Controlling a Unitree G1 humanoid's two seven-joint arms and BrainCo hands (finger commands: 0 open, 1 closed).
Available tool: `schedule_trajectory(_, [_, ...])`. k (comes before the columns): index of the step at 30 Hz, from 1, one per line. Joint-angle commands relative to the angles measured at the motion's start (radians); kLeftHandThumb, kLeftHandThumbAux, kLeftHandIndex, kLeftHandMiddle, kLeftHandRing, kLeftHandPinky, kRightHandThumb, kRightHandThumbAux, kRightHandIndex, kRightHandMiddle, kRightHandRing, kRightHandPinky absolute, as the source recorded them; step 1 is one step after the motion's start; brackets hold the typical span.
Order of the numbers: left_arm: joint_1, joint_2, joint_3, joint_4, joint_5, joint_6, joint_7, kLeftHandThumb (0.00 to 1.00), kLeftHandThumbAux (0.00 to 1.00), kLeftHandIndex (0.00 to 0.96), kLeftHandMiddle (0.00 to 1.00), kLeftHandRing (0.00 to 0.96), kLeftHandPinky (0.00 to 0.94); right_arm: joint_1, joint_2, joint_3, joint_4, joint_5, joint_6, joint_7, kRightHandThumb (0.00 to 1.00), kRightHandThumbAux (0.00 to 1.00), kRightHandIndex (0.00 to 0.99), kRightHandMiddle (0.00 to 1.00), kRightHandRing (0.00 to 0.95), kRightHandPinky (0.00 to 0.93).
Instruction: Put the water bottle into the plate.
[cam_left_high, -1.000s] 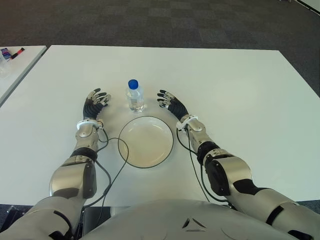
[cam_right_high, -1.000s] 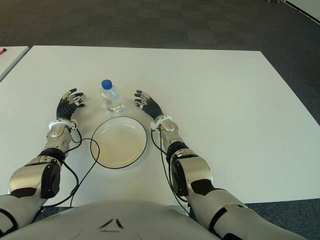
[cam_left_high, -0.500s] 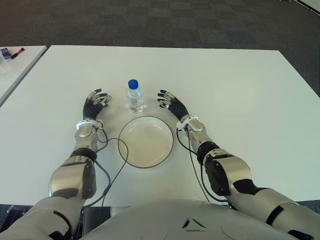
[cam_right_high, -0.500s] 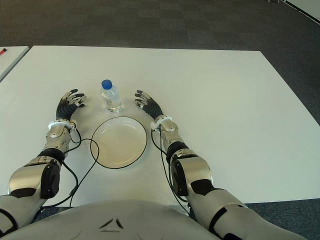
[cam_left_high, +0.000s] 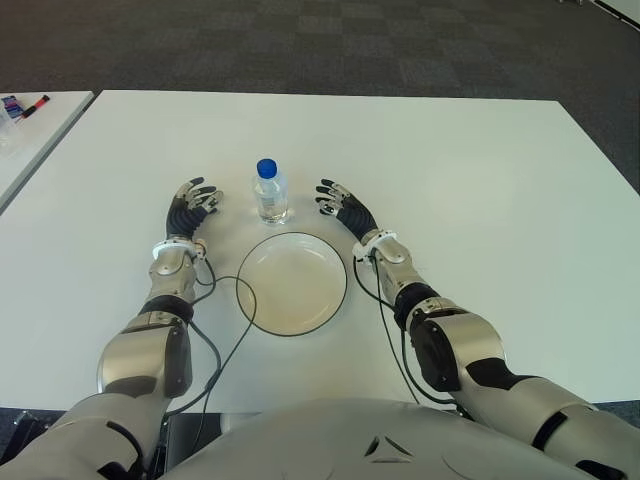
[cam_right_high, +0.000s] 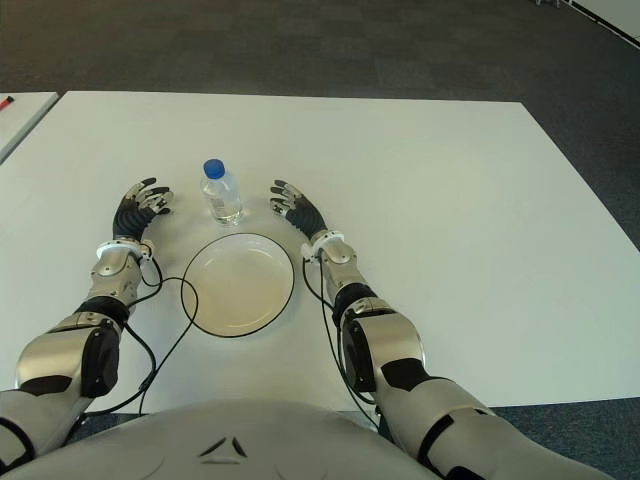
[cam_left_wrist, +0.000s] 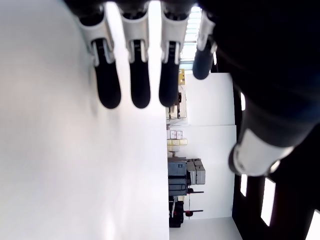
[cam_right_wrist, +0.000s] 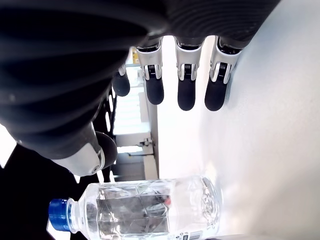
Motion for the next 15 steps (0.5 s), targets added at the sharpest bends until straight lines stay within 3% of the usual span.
schedule_trajectory(1, [0.033, -0.026, -0.015, 0.051, 0.017, 0.057, -0.02, 0.225, 0.692, 0.18, 0.289, 0.308, 0.343, 0.022, 0.092, -0.002, 0.004, 0.014, 0.021, -0.012, 0.08, 0.615, 0.074, 0.127, 0.136, 0.19])
schedule_trajectory(15, [-0.043, -0.071, -0.042, 0.042, 0.036, 0.045, -0.007, 0.233, 0.688, 0.171, 0.272, 0.285, 0.305, 0.025, 0.096, -0.004, 0.008, 0.018, 0.039, -0.026, 0.101, 0.603, 0.085, 0.141, 0.152, 0.207])
